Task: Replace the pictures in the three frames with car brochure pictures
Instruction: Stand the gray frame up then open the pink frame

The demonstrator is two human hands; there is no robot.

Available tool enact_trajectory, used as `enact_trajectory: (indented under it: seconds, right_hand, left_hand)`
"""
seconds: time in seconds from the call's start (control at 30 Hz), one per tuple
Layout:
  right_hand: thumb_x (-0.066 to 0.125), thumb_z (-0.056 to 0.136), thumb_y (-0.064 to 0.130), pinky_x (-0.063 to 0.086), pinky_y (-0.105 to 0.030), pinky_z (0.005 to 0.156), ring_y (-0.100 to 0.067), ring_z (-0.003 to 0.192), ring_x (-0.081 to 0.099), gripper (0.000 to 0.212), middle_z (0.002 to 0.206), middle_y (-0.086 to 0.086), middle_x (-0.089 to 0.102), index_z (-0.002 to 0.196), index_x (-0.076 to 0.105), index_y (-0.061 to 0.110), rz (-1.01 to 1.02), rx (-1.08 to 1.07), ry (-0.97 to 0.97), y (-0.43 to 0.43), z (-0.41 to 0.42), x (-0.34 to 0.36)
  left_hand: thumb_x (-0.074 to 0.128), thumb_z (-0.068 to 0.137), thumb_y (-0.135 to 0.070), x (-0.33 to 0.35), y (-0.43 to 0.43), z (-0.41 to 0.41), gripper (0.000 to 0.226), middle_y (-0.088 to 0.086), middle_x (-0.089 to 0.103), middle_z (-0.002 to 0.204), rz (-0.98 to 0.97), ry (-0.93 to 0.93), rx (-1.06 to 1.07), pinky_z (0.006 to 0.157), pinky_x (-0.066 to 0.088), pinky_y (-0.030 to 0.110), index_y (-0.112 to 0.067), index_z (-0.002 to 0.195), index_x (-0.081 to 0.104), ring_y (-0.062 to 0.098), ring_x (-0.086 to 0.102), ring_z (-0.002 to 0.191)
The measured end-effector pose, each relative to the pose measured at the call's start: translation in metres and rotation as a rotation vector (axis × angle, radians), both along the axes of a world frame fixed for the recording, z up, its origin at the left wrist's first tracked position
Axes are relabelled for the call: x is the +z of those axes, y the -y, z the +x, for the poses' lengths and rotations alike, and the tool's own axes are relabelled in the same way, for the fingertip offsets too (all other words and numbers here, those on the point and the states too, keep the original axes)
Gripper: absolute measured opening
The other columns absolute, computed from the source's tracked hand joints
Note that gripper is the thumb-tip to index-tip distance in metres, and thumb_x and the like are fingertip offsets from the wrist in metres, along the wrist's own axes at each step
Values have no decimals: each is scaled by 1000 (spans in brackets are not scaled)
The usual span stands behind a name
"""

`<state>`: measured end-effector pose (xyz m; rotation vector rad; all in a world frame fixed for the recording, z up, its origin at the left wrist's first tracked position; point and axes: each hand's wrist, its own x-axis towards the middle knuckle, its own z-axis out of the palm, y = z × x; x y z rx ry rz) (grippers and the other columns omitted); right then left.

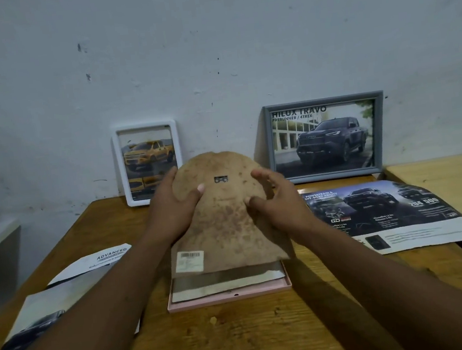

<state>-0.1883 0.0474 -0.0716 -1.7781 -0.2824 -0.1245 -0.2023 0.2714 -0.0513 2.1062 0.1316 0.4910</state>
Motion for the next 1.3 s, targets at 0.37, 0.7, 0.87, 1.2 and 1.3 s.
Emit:
enact_trajectory:
  seconds: [0.37,0.7,0.87,1.2,1.3]
  right_hand:
    - [77,83,26,48,-40,93,-16,113,50,51,148,0,46,132,60,21,-473,-224,-78,150,35,29]
    - [68,88,32,46,-38,95,-29,118,54,39,133,-10,57,125,62,20,-746,-306,-151,148,28,-30]
    - [55,92,45,27,-57,108,-35,133,35,43,140,-4,50,130,55,27,-1018,-324,-82,122,18,-28]
    - [64,82,63,34,-56,109,-26,135,41,80,151,1,42,148,29,35,-909,118,-33,-1,4,-30]
    - [57,86,65,16,-58,115,-25,147,24,85,160,1,29,154,20,32,-956,93,-10,-11,-1,-38]
  left_hand:
    - [64,87,-55,-27,138,27,89,1,34,160,149,-176,-377,117,33,46,-31,159,18,25,39,143]
    - [61,97,-42,-59,141,21,76,6,49,152,412,-251,-418,110,42,39,-27,160,21,27,46,139]
    - [58,97,-52,-57,111,11,73,0,45,157,454,-193,-318,113,40,46,-33,159,24,25,39,145]
    - [53,100,-50,-71,1,-26,65,-5,33,163,332,-297,-52,115,38,44,-35,158,27,22,35,147]
    - [50,101,-50,-77,-10,-34,65,-5,30,165,407,-308,-68,119,31,42,-31,159,26,20,27,151]
